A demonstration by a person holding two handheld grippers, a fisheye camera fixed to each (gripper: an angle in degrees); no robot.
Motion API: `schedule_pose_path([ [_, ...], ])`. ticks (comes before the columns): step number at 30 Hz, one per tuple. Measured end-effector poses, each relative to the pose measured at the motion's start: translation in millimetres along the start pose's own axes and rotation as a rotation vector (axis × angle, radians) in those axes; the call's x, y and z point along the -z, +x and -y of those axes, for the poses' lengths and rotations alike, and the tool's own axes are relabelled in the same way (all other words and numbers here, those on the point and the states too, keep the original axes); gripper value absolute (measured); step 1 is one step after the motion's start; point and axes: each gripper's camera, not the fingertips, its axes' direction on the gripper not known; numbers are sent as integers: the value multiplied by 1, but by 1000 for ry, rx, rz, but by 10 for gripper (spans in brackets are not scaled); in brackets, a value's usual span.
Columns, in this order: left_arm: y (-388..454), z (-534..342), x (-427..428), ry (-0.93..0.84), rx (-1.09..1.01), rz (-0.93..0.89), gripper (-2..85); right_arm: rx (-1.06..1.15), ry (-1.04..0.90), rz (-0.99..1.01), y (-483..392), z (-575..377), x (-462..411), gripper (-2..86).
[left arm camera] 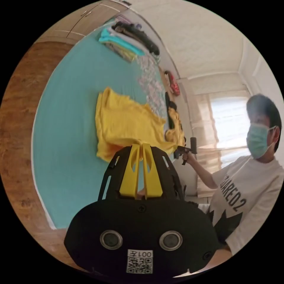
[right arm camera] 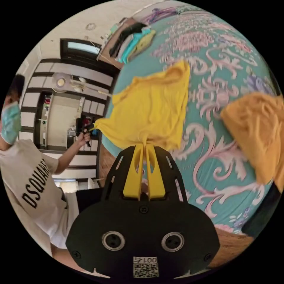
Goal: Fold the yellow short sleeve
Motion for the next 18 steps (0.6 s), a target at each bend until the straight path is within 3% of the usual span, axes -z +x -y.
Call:
schedule_pose_path([
  [4,35,97,26,95,-181,-65,-9,155,197,97,-16,106,75,6],
  [9,92,173,44,170,-349,24,-8,341,276,-74,-82,199,140,7],
  [13,116,177,49,192,-428,57,-8,435,298,-136,-123,204,170,8],
  [18,97,135,27,161,-449,27,-9,427,278,-90,-113,164,159,8],
])
